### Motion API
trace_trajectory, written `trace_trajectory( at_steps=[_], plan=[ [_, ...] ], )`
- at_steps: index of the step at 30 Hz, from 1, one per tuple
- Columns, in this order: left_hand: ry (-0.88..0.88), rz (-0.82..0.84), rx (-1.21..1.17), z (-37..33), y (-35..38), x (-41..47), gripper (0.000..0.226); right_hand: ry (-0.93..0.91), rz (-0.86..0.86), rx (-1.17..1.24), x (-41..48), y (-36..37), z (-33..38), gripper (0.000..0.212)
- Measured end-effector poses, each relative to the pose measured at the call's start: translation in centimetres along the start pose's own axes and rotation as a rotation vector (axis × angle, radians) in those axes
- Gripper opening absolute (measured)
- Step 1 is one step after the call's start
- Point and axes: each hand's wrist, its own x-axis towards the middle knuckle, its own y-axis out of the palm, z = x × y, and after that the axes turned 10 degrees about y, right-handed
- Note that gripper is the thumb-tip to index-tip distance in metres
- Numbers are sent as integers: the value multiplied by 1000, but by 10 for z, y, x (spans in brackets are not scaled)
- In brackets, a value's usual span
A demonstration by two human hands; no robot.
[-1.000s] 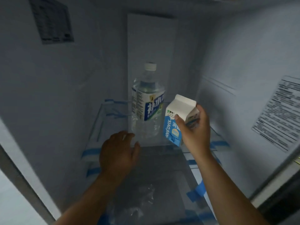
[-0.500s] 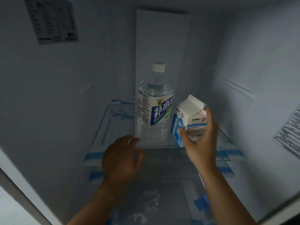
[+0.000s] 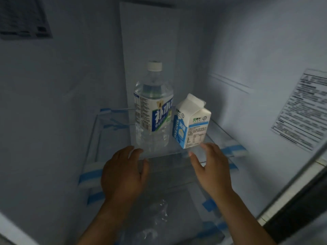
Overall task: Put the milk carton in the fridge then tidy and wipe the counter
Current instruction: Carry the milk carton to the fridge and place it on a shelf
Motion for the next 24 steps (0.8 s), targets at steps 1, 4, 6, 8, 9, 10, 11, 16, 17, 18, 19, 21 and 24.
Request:
trace_trajectory(
  at_steps=[1,4,6,8,9,10,11,16,17,18,19,21,24],
  plan=[
    [15,4,-8,0,0,-1,49,2,23,-38,-4,-2,-1,52],
    [69,28,-29,2,-3,-4,52,5,63,-101,-15,-11,-3,57],
    [105,10,-70,0,-7,-6,52,13,81,-101,-23,-21,-2,53],
    [129,-41,-157,-4,-13,-8,49,27,84,-94,-32,-34,-1,44],
    [139,-62,-199,-7,-15,-9,48,30,74,-99,-37,-42,-1,43],
    [153,-75,-222,-11,-17,-10,47,35,62,-105,-42,-50,-1,42],
    [172,-82,-222,-16,-19,-11,46,37,45,-108,-48,-60,-1,42],
    [315,-73,-281,-76,-27,-20,41,8,-77,-109,-81,-128,2,40],
    [364,-67,-330,-94,-29,-24,40,14,-108,-116,-90,-144,1,41],
    [419,-54,-388,-113,-31,-28,39,26,-136,-129,-100,-162,-1,42],
    [474,-35,-451,-133,-32,-34,39,40,-162,-149,-112,-180,-3,44],
    [570,15,-558,-173,-35,-47,40,75,-202,-193,-138,-216,-9,46],
    [713,78,-644,-234,-40,-71,40,145,-223,-250,-179,-267,-20,42]
  ],
)
